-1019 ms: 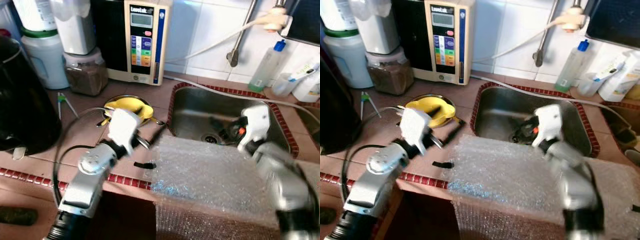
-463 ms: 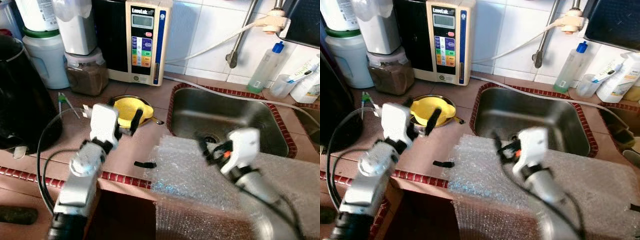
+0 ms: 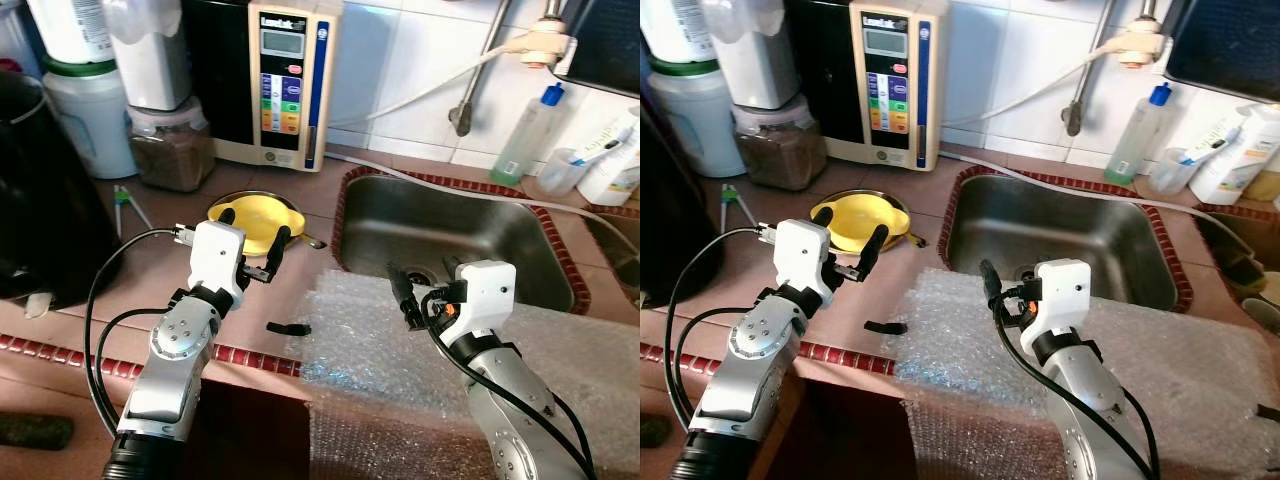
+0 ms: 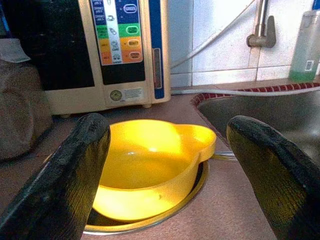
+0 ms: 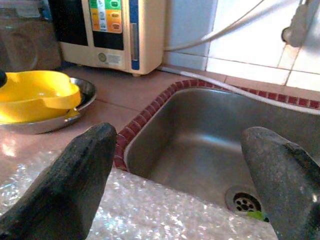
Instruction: Kitchen organization
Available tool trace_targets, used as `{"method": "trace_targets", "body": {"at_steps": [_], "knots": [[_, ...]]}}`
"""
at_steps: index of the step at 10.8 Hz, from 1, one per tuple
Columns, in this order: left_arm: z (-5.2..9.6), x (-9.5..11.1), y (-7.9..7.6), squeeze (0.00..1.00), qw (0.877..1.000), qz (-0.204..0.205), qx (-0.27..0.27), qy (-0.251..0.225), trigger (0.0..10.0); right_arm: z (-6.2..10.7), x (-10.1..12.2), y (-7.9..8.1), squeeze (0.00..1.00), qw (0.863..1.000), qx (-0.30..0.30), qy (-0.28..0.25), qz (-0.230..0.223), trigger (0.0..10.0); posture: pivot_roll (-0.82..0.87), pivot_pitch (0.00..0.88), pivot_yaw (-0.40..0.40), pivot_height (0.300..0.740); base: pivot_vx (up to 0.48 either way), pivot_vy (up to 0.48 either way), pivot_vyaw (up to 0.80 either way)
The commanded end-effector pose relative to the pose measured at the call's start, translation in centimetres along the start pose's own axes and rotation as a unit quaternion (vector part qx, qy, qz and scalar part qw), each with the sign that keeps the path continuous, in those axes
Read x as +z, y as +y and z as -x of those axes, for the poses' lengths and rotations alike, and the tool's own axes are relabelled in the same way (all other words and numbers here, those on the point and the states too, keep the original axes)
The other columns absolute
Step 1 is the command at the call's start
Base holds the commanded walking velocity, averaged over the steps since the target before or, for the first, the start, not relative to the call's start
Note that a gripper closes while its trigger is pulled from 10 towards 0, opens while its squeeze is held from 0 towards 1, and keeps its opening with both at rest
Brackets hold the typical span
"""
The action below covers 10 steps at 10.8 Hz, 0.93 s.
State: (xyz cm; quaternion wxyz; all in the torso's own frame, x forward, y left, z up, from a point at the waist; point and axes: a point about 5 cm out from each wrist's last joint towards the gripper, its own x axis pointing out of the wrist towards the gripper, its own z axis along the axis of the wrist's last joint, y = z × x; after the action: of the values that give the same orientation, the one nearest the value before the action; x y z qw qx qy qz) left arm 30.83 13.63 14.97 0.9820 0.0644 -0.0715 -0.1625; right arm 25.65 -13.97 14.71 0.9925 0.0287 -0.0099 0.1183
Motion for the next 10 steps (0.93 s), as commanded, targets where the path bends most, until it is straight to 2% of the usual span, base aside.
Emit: {"method": "trace_targets", "body": {"at_steps": [1, 3, 6, 8, 10], "knots": [[-0.16, -0.06, -0.27, 0.0, 1.0, 0.003, -0.002, 0.004, 10.0, 0.06, 0.42, -0.58, 0.0, 1.0, -0.008, -0.006, 0.006, 10.0, 0.13, 0.0, -0.084, 0.74, 0.0, 0.0, 0.0], [-0.32, -0.09, -0.16, 0.0, 1.0, 0.01, -0.003, 0.005, 10.0, 0.07, 0.59, -0.67, 0.0, 1.0, -0.01, -0.009, 0.017, 10.0, 0.12, 0.0, -0.085, 0.74, 0.0, -0.272, 0.0], [-0.47, -0.15, -0.37, 0.0, 1.0, 0.013, -0.012, 0.008, 10.0, -0.23, 0.92, -0.84, 0.0, 1.0, -0.014, -0.013, -0.002, 10.0, 0.12, 0.0, -0.087, 0.74, 0.0, -0.376, 0.0], [-0.47, -0.17, -0.3, 0.0, 1.0, 0.014, -0.013, 0.008, 10.0, -0.27, 1.07, -0.92, 0.0, 1.0, -0.015, -0.018, 0.004, 10.0, 0.12, 0.0, -0.084, 0.74, 0.0, -0.439, 0.0], [-0.55, -0.07, -0.18, 0.0, 1.0, 0.014, -0.005, 0.003, 10.0, -0.24, 1.18, -0.81, 0.0, 1.0, -0.007, -0.02, 0.008, 10.0, 0.12, 0.0, -0.084, 0.74, 0.0, 0.0, 0.0]]}}
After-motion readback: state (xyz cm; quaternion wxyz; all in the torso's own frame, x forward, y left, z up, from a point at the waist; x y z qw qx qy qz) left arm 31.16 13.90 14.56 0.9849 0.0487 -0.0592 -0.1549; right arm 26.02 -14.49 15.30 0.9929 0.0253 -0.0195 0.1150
